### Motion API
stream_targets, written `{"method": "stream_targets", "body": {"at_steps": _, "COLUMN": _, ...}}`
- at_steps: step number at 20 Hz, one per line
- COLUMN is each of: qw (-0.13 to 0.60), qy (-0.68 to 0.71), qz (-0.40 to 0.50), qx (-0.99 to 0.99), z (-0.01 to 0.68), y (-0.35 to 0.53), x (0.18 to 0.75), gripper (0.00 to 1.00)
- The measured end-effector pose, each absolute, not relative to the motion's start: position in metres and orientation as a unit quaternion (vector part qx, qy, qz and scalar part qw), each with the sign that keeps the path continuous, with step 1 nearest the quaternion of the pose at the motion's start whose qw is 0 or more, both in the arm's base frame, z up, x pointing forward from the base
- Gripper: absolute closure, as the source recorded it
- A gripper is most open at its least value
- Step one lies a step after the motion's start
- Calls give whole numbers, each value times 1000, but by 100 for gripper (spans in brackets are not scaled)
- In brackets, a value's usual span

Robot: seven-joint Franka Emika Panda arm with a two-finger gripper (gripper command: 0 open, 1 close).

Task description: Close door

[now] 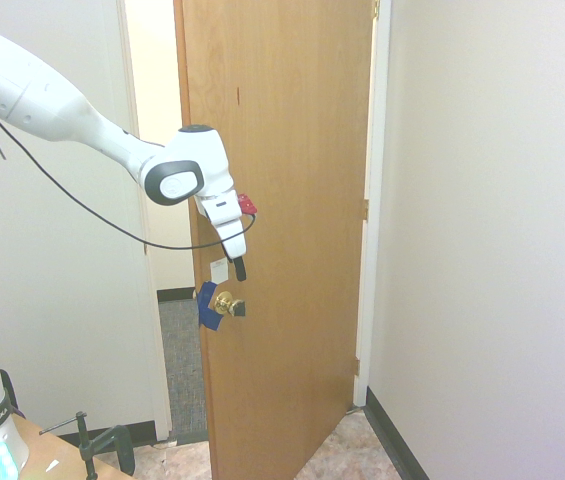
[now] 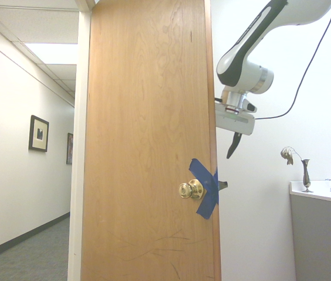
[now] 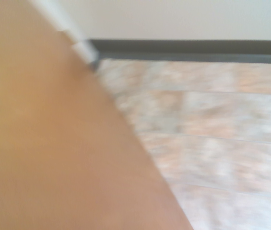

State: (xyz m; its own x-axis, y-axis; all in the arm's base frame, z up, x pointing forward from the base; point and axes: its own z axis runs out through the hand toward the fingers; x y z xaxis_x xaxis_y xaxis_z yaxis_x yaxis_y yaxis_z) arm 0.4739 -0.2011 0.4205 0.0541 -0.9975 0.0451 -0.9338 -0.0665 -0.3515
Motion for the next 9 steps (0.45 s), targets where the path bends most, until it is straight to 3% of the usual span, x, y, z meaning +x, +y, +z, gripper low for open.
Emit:
{"method": "stream_targets", "body": {"at_steps": 4, "qw": 120, "qy": 586, "qz": -134, "qx": -790, "z": 423, "y": -13, "x": 523, "gripper": 0}}
{"method": "stream_targets", "body": {"at_steps": 7, "qw": 118, "qy": 505, "qz": -132, "qx": -845, "z": 424, "y": 162, "x": 500, "gripper": 0}}
{"method": "stream_targets", "body": {"at_steps": 9, "qw": 113, "qy": 466, "qz": -118, "qx": -870, "z": 423, "y": 227, "x": 473, "gripper": 0}}
